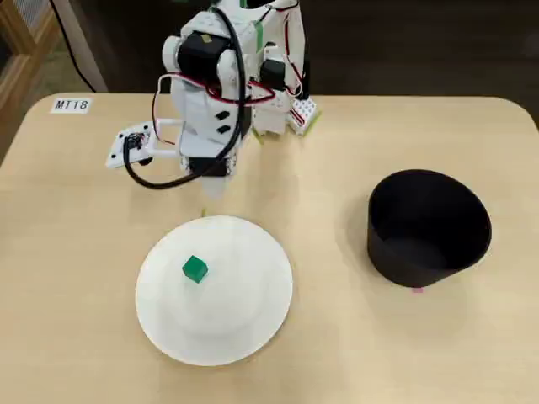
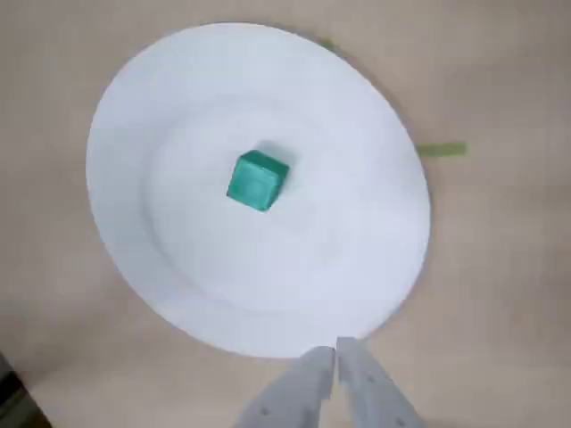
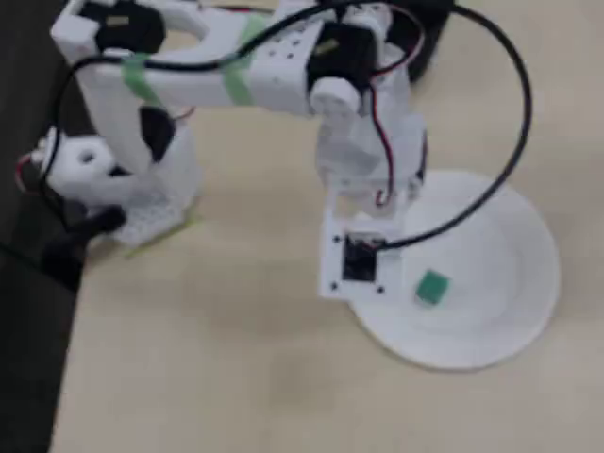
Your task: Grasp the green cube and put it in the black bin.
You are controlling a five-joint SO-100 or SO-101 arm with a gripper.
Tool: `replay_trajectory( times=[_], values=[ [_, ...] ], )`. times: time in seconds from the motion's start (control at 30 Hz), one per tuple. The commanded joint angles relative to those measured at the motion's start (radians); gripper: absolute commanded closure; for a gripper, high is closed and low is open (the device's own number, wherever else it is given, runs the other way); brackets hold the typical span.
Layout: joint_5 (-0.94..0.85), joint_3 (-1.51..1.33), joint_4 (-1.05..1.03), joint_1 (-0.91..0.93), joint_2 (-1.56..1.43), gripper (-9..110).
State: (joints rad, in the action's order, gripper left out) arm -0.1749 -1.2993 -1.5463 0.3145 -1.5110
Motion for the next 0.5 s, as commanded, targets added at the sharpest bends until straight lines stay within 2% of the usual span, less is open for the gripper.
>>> replay_trajectory(
  times=[0.0, 0.17, 0.47],
  values=[
    [0.166, 0.017, 0.046, -0.025, 0.031, 102],
    [0.273, 0.026, 0.057, -0.060, 0.118, 102],
    [0.356, 0.055, 0.118, -0.049, 0.221, 102]
  ],
)
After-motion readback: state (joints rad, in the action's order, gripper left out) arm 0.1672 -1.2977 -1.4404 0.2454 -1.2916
